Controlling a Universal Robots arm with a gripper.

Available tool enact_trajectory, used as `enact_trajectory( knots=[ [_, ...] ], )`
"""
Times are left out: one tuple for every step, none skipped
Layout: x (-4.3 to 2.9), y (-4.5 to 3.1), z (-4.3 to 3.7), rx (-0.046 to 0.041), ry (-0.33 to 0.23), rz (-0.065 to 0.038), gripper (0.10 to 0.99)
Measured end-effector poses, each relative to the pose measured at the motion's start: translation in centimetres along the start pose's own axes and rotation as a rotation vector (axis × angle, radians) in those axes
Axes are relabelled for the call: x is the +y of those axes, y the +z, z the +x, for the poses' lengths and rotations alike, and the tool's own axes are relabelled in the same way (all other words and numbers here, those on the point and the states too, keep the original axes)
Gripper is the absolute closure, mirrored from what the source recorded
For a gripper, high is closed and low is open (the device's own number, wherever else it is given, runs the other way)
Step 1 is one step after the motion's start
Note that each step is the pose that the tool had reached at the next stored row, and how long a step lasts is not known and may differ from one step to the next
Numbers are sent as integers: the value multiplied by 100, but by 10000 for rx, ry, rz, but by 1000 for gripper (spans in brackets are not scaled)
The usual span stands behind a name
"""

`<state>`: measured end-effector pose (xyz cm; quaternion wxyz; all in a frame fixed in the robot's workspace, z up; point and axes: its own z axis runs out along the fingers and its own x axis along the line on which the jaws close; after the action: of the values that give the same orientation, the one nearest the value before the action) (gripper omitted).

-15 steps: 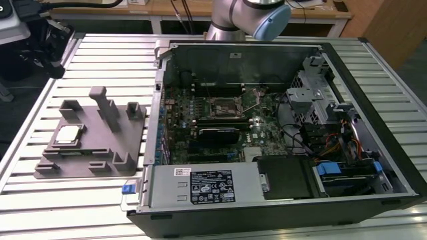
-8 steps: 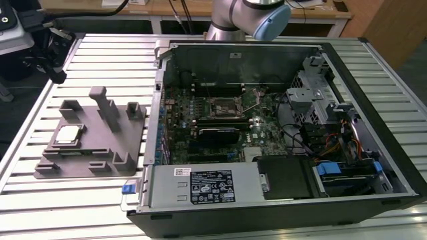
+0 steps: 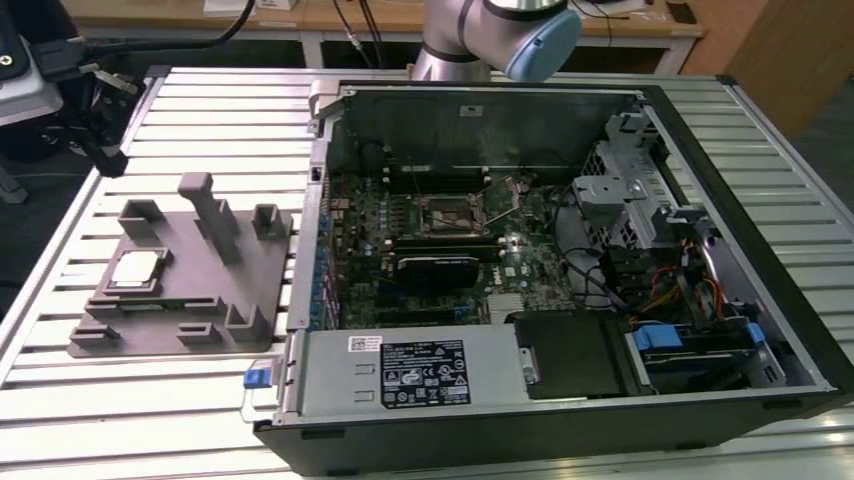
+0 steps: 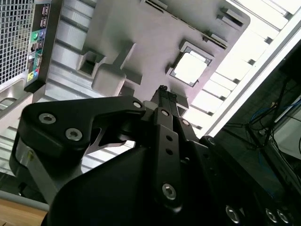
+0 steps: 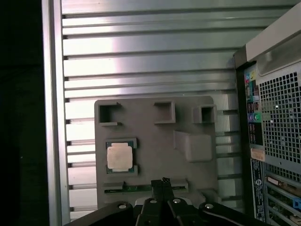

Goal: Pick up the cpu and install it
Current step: 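Reach for the cpu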

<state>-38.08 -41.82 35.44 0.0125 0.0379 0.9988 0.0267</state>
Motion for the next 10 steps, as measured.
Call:
enact_trajectory(
  knots=[
    [-2,18,11,1,0,0,980],
    [-4,35,21,2,0,1,980],
    [-5,53,33,2,0,1,980],
    [-7,71,44,1,-1,0,980],
    [-9,88,55,3,0,1,980],
    [-11,106,65,4,-1,1,980],
    [-13,125,76,4,0,2,980],
    [-14,143,84,6,0,2,980],
    [-16,161,92,9,0,2,980],
    [-17,179,99,11,0,2,980]
  ],
)
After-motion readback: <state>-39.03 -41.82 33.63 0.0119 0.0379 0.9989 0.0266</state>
